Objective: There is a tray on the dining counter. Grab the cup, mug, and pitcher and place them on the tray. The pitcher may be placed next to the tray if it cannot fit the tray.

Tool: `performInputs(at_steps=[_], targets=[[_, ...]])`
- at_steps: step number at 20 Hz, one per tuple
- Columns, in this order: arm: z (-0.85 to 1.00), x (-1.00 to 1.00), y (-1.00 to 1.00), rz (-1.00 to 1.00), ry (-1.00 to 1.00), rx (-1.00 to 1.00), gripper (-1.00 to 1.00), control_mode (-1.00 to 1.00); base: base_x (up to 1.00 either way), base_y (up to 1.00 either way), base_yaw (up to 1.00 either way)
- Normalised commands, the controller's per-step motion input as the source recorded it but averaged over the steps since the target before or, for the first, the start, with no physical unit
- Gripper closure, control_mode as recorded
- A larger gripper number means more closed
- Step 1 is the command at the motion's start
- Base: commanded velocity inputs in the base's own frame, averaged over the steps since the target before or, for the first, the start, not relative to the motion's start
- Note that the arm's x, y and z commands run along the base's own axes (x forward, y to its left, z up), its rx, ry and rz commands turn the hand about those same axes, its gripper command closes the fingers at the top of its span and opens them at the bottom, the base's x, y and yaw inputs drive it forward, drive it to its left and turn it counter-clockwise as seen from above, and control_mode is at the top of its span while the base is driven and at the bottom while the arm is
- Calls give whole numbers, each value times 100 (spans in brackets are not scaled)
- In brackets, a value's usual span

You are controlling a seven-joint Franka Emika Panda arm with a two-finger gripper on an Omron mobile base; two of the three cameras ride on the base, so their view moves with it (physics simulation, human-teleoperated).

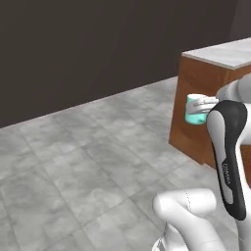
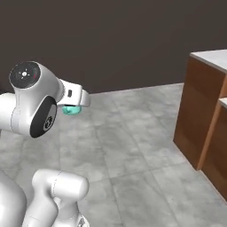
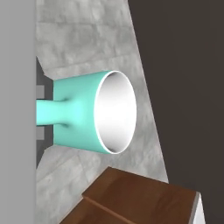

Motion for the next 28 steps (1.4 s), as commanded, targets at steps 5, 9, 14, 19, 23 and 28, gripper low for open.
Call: performInputs(at_steps=[5,9,14,19,23,28], targets=[[0,0,0,0,0,0,100,100,100,78,-22],[0,0,0,0,0,0,100,100,100,81,-24],[0,0,0,0,0,0,100,100,100,89,-31],[0,0,0,0,0,0,100,100,100,86,-45],[0,0,0,0,0,0,100,100,98,96,-59],[0,0,0,0,0,0,100,100,82,100,-62]])
